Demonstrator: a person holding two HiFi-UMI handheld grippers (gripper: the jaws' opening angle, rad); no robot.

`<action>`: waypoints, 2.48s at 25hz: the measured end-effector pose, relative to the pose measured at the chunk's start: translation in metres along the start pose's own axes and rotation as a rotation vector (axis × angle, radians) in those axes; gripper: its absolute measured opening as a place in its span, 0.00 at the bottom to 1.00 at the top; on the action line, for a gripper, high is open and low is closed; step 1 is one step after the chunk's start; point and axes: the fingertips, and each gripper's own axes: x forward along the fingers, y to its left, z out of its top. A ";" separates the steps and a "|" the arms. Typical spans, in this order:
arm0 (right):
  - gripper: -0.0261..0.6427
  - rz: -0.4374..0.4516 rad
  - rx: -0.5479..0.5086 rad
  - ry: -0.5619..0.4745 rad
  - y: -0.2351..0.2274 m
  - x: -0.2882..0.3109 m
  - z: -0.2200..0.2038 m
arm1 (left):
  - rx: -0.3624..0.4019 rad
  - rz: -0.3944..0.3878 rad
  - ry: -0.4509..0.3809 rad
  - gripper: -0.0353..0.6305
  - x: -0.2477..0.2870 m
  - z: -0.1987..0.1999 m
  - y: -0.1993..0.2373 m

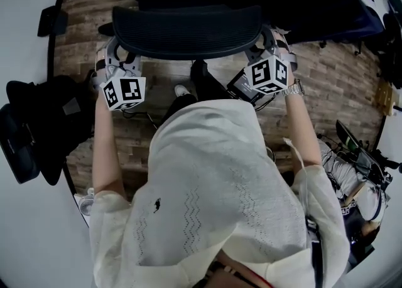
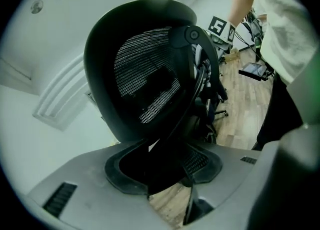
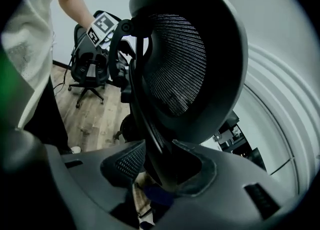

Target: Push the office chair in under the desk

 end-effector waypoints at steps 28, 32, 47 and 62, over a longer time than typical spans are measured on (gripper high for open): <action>0.29 0.020 0.021 -0.031 -0.020 0.019 -0.002 | -0.056 -0.024 -0.021 0.33 0.022 0.002 0.013; 0.29 0.021 0.035 -0.035 -0.025 0.022 -0.004 | -0.064 -0.028 -0.026 0.33 0.027 0.005 0.015; 0.29 0.024 0.079 -0.031 -0.044 0.048 0.002 | -0.061 -0.087 -0.025 0.33 0.054 -0.002 0.034; 0.29 0.041 0.144 -0.057 -0.066 0.080 0.016 | -0.055 -0.076 -0.037 0.33 0.089 -0.015 0.068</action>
